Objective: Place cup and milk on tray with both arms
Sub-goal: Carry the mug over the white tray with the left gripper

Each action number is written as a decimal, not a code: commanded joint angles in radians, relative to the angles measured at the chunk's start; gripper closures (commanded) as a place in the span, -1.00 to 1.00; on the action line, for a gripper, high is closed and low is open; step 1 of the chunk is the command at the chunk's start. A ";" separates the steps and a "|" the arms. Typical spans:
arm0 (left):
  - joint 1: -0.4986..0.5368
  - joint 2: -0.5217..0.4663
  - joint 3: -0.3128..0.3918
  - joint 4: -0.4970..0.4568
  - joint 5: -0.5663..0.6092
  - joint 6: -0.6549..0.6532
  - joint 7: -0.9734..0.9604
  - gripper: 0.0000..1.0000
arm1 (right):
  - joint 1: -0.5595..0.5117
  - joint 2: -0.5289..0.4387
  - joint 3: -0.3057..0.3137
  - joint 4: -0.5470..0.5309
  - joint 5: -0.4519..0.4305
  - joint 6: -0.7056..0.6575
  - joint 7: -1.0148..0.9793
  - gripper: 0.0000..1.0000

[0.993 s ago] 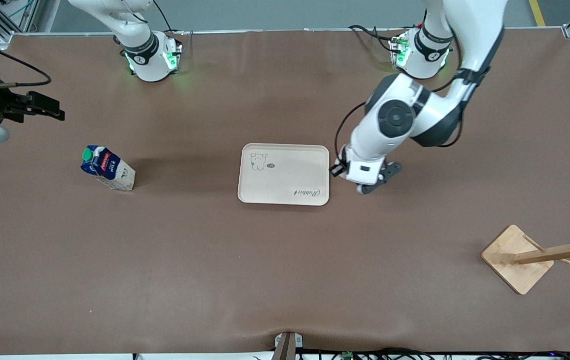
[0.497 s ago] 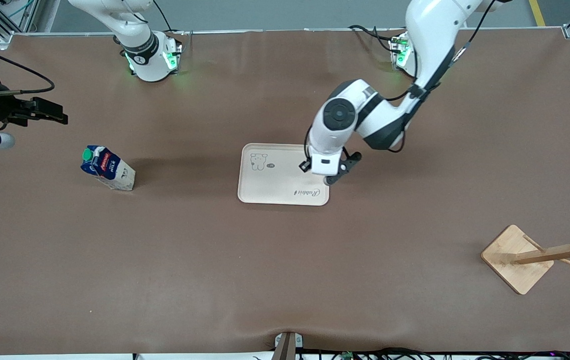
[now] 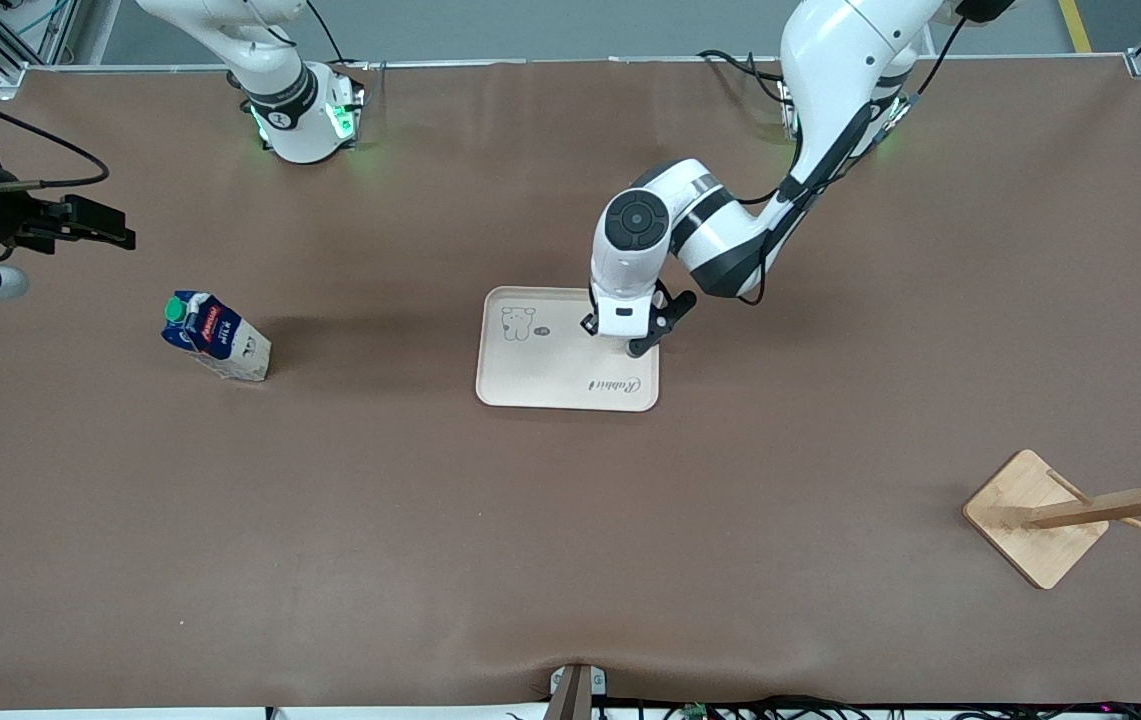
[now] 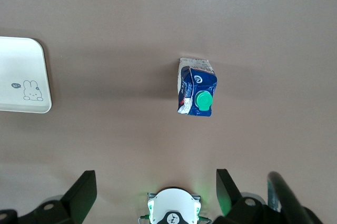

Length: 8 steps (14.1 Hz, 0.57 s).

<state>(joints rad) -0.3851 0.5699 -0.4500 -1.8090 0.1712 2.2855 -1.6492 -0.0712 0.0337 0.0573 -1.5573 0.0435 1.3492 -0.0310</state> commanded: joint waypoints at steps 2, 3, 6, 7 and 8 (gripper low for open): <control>-0.023 0.031 0.010 0.034 0.025 0.006 -0.024 1.00 | -0.013 0.002 0.007 0.008 0.013 -0.001 -0.012 -1.00; -0.023 0.036 0.011 0.039 0.025 0.006 -0.024 1.00 | -0.015 0.002 0.007 0.008 0.013 -0.001 -0.012 -1.00; -0.023 0.067 0.011 0.062 0.043 0.006 -0.024 1.00 | -0.012 0.002 0.007 0.008 0.013 -0.001 -0.012 -1.00; -0.021 0.071 0.013 0.063 0.051 0.006 -0.024 1.00 | -0.012 0.002 0.007 0.008 0.013 -0.001 -0.012 -1.00; -0.023 0.076 0.016 0.063 0.053 0.006 -0.026 1.00 | -0.012 0.003 0.007 0.008 0.013 -0.001 -0.012 -1.00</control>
<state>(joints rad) -0.3933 0.6203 -0.4452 -1.7759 0.1917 2.2926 -1.6497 -0.0712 0.0337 0.0572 -1.5573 0.0435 1.3496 -0.0310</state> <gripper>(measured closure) 0.943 0.000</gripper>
